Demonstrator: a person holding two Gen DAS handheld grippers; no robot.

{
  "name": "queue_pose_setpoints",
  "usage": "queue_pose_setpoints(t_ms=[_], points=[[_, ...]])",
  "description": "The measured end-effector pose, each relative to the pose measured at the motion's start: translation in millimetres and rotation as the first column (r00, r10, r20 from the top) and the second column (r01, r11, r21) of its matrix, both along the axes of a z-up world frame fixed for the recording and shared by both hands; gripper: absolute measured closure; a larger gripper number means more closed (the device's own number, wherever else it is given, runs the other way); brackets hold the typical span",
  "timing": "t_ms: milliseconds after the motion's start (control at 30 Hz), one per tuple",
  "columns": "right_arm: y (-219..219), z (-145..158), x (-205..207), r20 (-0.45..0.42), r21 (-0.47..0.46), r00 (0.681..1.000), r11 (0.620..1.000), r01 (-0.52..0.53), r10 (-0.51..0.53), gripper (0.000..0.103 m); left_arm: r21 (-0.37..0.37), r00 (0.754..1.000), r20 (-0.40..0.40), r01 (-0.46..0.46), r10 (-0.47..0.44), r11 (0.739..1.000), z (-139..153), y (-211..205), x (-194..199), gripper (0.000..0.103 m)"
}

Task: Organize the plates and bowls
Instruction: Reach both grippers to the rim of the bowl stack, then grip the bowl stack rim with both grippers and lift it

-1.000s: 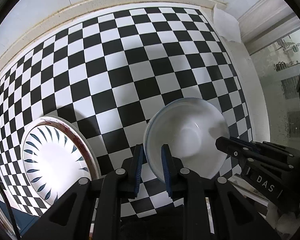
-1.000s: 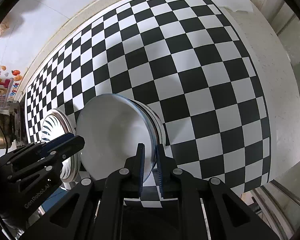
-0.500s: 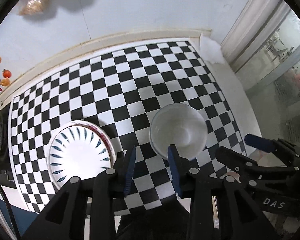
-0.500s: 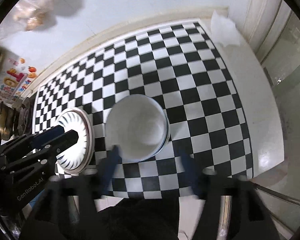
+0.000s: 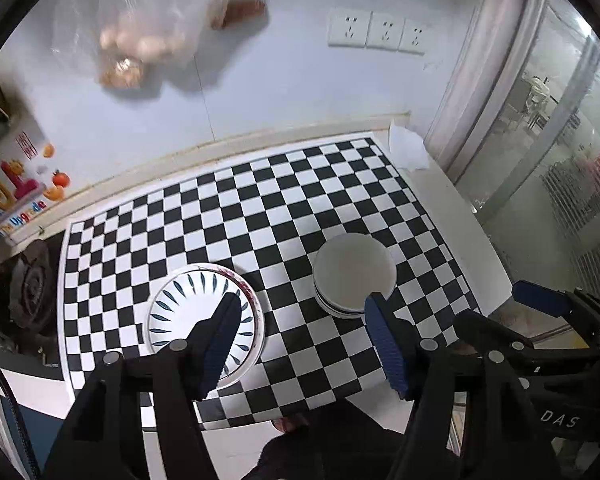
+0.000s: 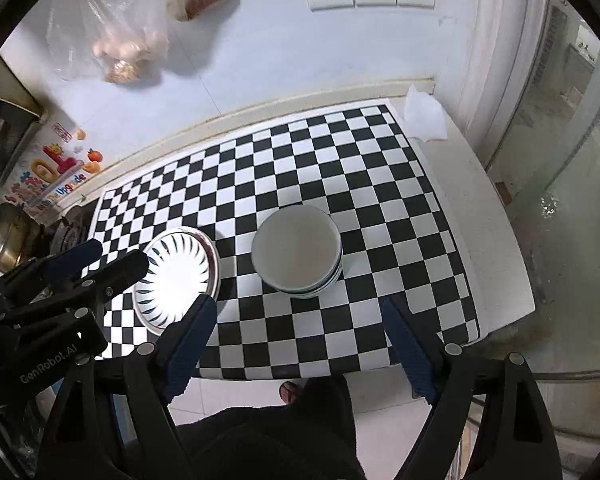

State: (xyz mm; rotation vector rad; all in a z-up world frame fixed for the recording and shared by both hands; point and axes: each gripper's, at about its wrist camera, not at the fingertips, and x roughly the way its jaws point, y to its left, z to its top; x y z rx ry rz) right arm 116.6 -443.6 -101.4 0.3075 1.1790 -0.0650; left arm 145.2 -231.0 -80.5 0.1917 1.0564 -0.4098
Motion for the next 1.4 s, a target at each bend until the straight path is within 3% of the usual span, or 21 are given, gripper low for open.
queue_pose_setpoints(t_ms=[333,833,1067,1167,1400], points=[[11.5,45.2,-33.7,0.090,-0.047,0.996,0.999,0.001,0.003,0.015,0.005,0.996,0.085,0.012,-0.013,1.000,31.2,9.1,-35.6,0.041],[17.6,52.6,-39.9,0.094,-0.052,0.996,0.999,-0.001,0.006,0.014,0.003,0.997,0.082,-0.001,0.001,1.000,34.7,14.3,-31.8,0.041],[12.7,33.6,-21.3,0.071,-0.051,0.997,0.999,0.018,-0.014,0.012,0.007,1.000,0.018,-0.014,0.014,1.000,0.0,9.4,2.8,0.041],[4.7,17.8,-9.3,0.062,-0.045,0.998,0.998,0.033,-0.031,0.011,0.002,0.999,-0.046,-0.027,0.028,1.000,-23.9,6.8,26.2,0.041],[-29.0,-45.1,28.9,0.010,0.033,0.995,0.995,0.098,-0.099,0.008,0.008,0.978,-0.206,-0.030,0.031,1.000,-87.3,-6.4,85.0,0.041]])
